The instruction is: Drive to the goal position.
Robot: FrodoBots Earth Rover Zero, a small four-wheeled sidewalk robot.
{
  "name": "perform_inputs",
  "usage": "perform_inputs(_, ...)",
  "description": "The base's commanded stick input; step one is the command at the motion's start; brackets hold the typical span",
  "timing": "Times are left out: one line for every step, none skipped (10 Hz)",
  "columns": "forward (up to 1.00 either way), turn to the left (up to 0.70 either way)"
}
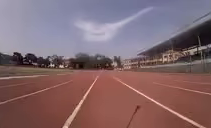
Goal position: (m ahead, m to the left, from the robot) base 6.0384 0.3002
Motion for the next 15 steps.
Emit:
perform_inputs(0.70, 0.00)
perform_inputs(0.70, 0.00)
perform_inputs(0.70, 0.00)
perform_inputs(0.70, 0.00)
perform_inputs(0.70, 0.00)
perform_inputs(0.70, 0.00)
perform_inputs(0.70, 0.00)
perform_inputs(0.70, 0.00)
perform_inputs(0.70, 0.00)
perform_inputs(0.70, 0.00)
perform_inputs(0.70, 0.00)
perform_inputs(0.70, 0.00)
perform_inputs(0.70, 0.00)
perform_inputs(0.70, 0.00)
perform_inputs(0.70, 0.00)
